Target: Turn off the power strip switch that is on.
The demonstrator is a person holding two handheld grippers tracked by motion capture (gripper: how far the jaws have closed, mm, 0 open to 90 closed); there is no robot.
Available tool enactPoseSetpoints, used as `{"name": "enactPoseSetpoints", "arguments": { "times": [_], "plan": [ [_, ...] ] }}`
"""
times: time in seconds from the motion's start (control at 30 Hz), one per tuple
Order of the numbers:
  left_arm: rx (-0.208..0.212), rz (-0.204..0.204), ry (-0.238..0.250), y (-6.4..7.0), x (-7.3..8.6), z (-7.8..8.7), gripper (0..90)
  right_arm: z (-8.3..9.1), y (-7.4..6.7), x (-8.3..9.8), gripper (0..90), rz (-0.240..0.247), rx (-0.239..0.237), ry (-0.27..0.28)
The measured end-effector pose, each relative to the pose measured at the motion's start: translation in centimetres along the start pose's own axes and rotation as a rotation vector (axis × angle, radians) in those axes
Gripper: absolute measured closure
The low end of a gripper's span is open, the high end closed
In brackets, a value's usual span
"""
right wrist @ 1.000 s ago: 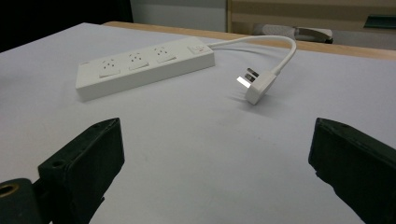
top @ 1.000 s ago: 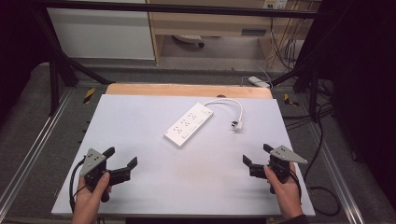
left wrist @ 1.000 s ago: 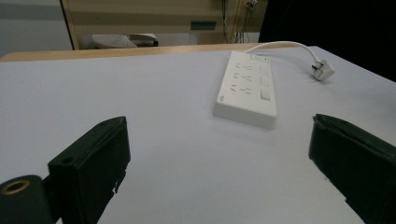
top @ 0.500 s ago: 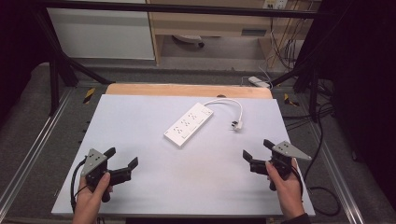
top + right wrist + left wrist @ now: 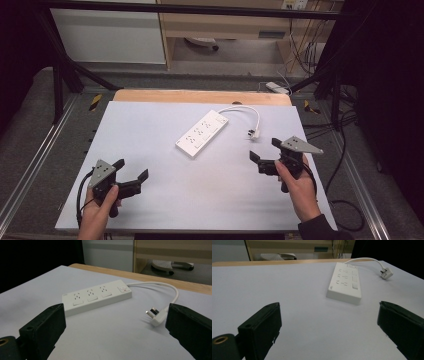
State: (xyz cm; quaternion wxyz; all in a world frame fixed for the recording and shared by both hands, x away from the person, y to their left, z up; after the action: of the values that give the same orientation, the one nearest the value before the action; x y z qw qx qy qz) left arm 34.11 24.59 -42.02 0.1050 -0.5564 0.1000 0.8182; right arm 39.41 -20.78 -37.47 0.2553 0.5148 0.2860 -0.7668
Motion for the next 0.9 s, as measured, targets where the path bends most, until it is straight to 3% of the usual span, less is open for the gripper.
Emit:
{"name": "enactPoseSetpoints", "arguments": {
  "times": [0.57, 0.9],
  "plan": [
    [-0.004, -0.009, 0.008, 0.1, -0.1, 0.1, 5.5, -4.2, -1.5, -3.2, 2.5, 0.037, -0.042, -0.049],
    [-0.001, -0.009, -0.002, 0.1, 0.0, 0.0, 5.5, -6.0, -1.5, -4.1, 2.8, 0.016, -0.069, -0.041]
  ]
}}
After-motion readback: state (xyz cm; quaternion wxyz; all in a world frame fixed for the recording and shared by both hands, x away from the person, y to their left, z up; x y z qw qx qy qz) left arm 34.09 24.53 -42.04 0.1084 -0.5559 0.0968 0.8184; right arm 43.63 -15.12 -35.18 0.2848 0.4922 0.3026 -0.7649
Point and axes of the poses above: each handheld gripper's, and its own axes: z roughly backward along the jaws, x roughly out of its underside, y roughly to its right, the point moved 3 cm from there along -z, roughly forward along the jaws, and after that the axes turned 11 degrees about -x, right-handed, at the moved point
